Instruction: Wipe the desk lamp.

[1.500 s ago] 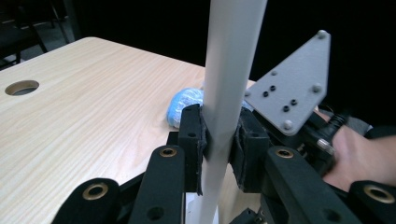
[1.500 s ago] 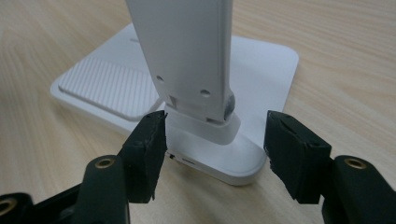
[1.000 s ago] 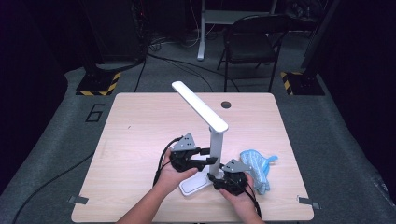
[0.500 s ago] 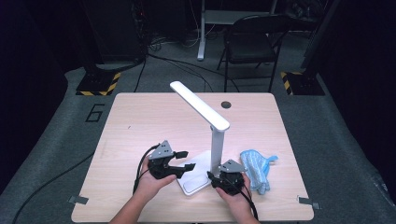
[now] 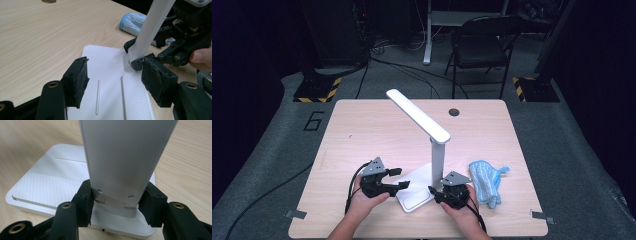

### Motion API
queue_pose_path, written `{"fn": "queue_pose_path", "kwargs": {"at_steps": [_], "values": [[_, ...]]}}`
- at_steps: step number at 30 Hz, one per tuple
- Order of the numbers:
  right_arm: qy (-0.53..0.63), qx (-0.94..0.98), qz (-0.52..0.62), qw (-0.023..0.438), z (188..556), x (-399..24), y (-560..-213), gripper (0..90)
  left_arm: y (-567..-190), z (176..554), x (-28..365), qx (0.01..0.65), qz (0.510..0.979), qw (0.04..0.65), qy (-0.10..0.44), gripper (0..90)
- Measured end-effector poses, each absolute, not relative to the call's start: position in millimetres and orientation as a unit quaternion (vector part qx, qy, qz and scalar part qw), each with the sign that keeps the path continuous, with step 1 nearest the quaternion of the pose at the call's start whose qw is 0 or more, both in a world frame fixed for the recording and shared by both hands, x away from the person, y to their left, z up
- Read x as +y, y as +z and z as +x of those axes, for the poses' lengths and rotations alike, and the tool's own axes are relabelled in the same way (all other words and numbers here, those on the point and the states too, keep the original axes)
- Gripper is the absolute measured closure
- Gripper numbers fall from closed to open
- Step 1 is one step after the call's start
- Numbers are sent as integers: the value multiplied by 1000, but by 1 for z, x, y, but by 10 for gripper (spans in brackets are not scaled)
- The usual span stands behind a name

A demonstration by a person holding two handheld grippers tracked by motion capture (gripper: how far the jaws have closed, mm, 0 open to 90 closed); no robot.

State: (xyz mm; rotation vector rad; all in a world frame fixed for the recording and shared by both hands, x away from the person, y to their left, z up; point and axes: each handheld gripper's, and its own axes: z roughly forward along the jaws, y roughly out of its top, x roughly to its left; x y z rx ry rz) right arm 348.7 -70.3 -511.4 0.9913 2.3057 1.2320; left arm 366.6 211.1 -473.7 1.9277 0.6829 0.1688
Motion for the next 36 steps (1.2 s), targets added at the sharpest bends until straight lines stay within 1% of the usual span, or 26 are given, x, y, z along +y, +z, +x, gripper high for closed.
{"fn": "queue_pose_path", "kwargs": {"at_steps": [5,7,8,10,11,12,14,17,19,20,24,28,31,32,36], "values": [[436,824,325,158,349,-67,-511,487,-482,368,213,294,804,512,70,361],[440,818,332,168,350,-68,-512,481,-485,369,213,297,806,507,70,353],[437,818,335,166,351,-70,-512,477,-486,369,213,297,808,503,73,348],[436,812,347,173,353,-74,-513,428,-489,370,212,302,809,500,65,337],[436,812,347,173,353,-74,-513,428,-489,370,212,302,809,500,65,324],[433,805,366,173,356,-79,-513,390,-490,370,211,303,810,498,67,321],[433,797,382,177,358,-83,-514,367,-494,371,209,307,808,500,54,316],[433,788,397,183,360,-87,-514,375,-496,370,206,307,810,497,52,311],[431,783,408,188,361,-91,-514,392,-498,369,203,311,809,495,52,310],[432,775,422,187,363,-94,-514,420,-500,370,201,306,815,490,50,310],[428,771,433,188,365,-100,-514,442,-504,369,196,305,819,483,49,310],[427,768,440,185,363,-100,-514,436,-508,366,185,298,831,468,50,290],[428,771,435,181,361,-101,-515,418,-510,365,181,299,830,469,51,280],[426,776,431,173,359,-101,-515,404,-512,366,178,305,830,464,55,275],[425,779,429,166,353,-101,-515,400,-514,368,176,311,830,459,61,261]]}}
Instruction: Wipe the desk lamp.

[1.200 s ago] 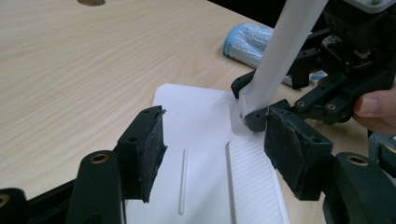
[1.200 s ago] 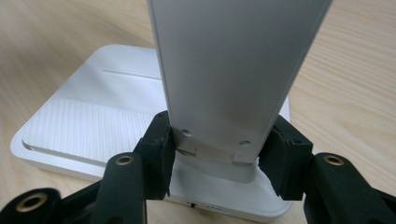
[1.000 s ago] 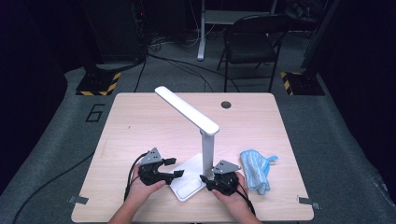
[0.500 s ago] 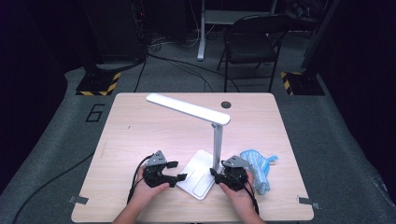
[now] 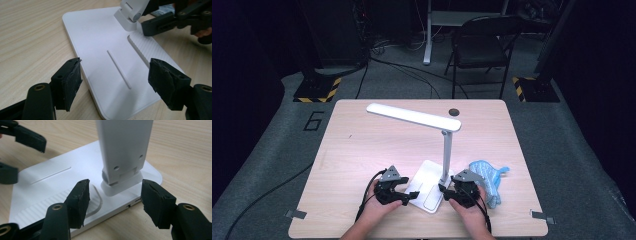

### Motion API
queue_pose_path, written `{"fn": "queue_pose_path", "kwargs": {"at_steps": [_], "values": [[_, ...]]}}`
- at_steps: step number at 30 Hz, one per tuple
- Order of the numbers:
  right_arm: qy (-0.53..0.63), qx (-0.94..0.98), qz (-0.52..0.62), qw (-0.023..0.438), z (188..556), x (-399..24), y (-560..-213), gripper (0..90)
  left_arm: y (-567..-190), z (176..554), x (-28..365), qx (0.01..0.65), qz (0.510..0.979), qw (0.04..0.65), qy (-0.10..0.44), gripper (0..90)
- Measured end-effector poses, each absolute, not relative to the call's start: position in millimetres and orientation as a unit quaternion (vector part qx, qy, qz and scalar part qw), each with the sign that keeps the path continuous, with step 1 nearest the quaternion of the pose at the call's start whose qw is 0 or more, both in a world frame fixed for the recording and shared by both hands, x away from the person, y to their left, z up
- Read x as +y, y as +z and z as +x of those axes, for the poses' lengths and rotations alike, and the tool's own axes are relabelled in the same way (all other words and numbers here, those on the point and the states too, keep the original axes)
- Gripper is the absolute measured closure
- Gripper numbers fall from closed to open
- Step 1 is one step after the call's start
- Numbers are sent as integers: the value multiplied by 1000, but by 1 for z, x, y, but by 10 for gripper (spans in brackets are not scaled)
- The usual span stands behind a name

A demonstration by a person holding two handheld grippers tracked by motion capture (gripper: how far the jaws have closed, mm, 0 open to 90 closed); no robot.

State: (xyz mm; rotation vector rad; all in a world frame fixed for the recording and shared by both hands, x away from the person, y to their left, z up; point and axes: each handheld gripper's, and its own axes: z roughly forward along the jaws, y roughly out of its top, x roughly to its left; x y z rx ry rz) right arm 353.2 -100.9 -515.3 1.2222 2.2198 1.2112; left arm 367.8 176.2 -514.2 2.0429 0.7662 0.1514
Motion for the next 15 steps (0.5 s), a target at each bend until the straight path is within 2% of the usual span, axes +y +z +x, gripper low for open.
{"fn": "queue_pose_path", "kwargs": {"at_steps": [5,15], "values": [[428,787,418,148,344,-103,-517,383,-518,371,173,312,832,455,57,252],[425,786,424,151,335,-109,-519,392,-524,380,160,313,841,439,42,225]]}}
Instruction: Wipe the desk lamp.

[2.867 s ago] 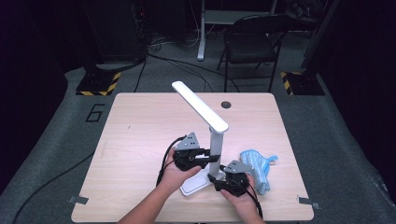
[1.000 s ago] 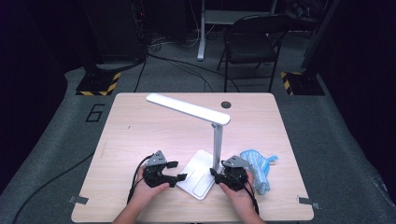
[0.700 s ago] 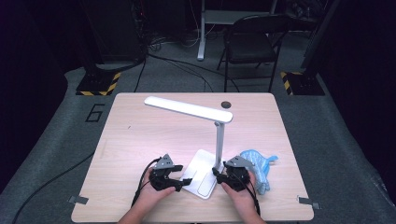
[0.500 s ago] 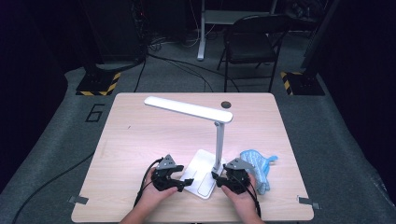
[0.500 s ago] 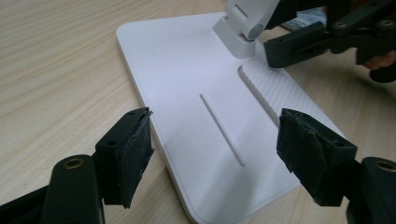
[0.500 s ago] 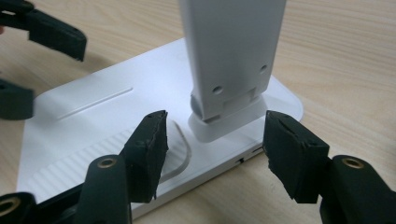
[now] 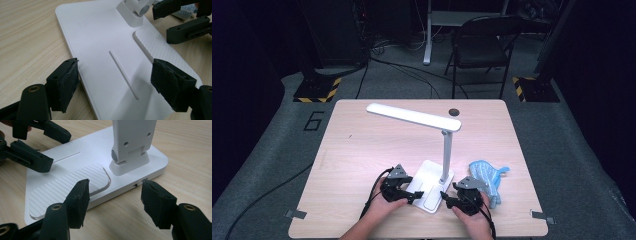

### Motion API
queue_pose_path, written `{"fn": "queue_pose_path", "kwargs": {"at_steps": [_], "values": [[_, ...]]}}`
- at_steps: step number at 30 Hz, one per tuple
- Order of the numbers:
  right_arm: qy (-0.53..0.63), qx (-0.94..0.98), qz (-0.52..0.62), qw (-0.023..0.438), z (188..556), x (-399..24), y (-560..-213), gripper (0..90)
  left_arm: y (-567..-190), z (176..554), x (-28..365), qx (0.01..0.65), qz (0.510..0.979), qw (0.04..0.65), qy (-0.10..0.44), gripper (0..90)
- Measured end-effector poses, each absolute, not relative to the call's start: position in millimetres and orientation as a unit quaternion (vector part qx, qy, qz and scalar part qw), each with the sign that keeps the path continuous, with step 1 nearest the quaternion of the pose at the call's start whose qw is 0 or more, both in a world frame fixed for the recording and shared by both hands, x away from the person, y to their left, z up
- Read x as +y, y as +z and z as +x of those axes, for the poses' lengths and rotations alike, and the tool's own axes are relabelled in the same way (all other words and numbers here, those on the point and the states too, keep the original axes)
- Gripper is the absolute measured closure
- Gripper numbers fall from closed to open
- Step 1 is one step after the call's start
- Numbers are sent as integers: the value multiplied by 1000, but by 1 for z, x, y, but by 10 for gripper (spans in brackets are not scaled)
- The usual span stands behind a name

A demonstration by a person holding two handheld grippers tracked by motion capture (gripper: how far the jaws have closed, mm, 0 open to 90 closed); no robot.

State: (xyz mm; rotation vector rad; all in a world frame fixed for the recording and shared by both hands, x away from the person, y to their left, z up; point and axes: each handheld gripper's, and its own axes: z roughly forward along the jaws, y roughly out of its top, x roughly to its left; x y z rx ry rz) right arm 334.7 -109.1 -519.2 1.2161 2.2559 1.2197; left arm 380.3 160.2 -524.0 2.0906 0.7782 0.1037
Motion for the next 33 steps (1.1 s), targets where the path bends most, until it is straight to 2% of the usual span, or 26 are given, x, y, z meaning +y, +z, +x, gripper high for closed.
{"fn": "queue_pose_path", "kwargs": {"at_steps": [9,14,17,33], "values": [[433,783,422,146,334,-107,-521,417,-526,382,157,310,846,432,40,179],[435,780,430,129,337,-107,-522,389,-526,378,157,315,845,428,51,154],[437,784,422,131,341,-104,-523,387,-526,375,159,327,841,426,66,148],[441,789,412,121,362,-89,-522,404,-527,366,175,384,816,427,73,132]]}}
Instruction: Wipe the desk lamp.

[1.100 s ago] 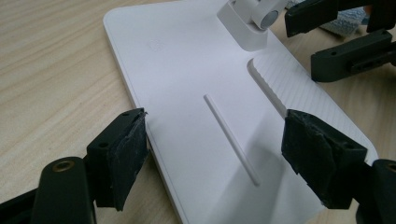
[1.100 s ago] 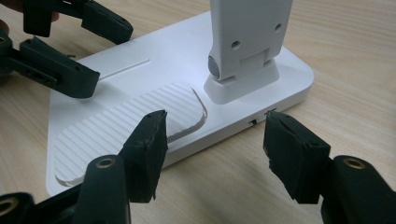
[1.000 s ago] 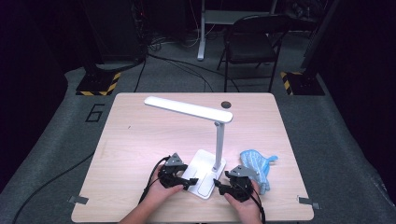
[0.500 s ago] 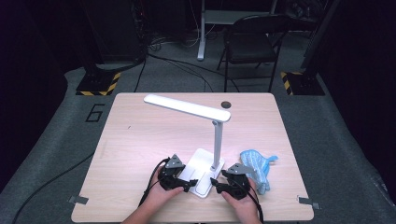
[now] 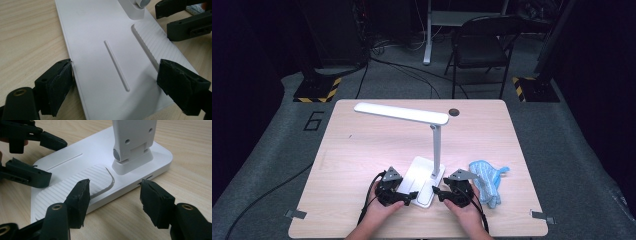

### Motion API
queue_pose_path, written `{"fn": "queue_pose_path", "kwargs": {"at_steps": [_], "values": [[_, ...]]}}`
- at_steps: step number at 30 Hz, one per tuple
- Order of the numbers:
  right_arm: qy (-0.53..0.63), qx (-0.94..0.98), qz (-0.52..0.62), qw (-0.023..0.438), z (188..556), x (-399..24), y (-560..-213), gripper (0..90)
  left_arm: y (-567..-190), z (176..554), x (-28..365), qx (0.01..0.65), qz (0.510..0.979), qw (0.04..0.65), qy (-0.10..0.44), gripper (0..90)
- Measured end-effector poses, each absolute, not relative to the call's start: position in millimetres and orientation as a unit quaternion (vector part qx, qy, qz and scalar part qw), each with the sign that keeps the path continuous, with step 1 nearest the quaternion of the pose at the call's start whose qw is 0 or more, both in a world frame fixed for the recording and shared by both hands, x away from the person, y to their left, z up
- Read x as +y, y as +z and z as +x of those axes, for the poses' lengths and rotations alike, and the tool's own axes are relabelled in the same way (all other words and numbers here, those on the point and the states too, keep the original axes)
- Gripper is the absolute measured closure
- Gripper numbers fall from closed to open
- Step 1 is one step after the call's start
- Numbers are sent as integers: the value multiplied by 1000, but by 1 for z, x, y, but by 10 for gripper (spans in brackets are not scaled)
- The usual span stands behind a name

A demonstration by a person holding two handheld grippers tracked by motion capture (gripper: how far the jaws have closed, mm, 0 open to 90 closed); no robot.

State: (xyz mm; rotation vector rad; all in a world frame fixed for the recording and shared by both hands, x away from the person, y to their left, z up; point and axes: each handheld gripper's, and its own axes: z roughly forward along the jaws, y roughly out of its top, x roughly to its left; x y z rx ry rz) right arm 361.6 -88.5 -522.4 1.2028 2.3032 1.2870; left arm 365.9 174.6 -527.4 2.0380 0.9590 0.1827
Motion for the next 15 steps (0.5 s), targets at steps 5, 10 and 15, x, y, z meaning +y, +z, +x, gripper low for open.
{"fn": "queue_pose_path", "kwargs": {"at_steps": [5,10,15], "values": [[439,786,417,123,364,-85,-522,403,-527,362,177,386,819,417,85,102],[432,788,421,125,370,-83,-521,389,-527,356,171,400,816,408,92,52],[427,785,427,138,372,-82,-520,382,-529,354,165,409,811,407,101,5]]}}
